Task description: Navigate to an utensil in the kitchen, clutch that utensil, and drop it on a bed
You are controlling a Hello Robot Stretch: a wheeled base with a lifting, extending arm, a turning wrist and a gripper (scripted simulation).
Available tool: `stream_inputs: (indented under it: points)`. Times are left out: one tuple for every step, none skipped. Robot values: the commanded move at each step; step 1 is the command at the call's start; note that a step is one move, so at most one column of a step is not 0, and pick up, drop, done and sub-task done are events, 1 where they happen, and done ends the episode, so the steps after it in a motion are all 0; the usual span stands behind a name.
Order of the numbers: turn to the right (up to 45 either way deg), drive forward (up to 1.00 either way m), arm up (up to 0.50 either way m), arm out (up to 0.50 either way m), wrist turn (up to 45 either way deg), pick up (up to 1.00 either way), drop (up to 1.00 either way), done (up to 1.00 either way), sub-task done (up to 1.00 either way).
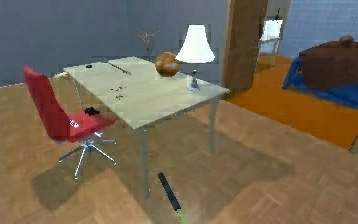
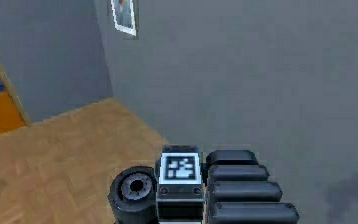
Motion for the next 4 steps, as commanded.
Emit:
stream_inputs:
  points:
    - [45.0,0.0,0.0,0.0,0.0,0.0,0.0,0.0,0.0]
    - [45.0,0.0,0.0,0.0,0.0,0.0,0.0,0.0,0.0]
    - [45.0,0.0,0.0,0.0,0.0,0.0,0.0,0.0,0.0]
    - [42.0,0.0,0.0,0.0,0.0,0.0,0.0,0.0,0.0]
